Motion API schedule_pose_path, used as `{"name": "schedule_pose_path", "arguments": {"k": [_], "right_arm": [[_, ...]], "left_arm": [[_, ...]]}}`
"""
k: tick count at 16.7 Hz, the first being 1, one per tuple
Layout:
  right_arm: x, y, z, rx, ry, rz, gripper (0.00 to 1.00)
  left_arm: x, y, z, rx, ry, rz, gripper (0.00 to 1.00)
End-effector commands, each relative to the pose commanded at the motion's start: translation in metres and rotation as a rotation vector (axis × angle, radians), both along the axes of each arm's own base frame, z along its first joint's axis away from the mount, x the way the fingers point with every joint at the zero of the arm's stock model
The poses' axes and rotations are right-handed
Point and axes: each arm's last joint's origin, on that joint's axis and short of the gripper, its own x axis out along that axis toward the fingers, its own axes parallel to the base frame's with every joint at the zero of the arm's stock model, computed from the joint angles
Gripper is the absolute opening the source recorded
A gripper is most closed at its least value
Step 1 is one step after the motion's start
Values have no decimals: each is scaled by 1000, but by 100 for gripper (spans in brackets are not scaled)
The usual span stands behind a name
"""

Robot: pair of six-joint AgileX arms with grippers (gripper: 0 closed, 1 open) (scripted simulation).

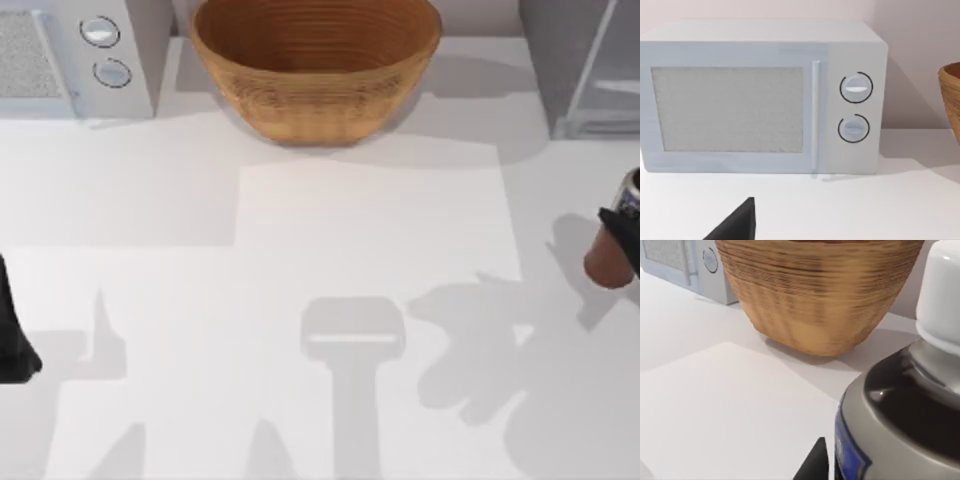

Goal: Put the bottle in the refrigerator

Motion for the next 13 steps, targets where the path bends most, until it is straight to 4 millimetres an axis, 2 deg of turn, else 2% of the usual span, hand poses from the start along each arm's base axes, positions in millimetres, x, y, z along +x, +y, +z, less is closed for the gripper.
{"name": "schedule_pose_path", "arguments": {"k": [7, 10, 13], "right_arm": [[-3, 0, 0, 8, 21, -5, 1], [-21, 6, -2, 33, 117, -65, 1], [-33, 12, 13, 19, 143, -148, 1]], "left_arm": [[0, 0, 0, 0, 0, 0, 100], [0, 0, 0, 0, 0, 0, 100], [0, 0, 0, 0, 0, 0, 100]]}}
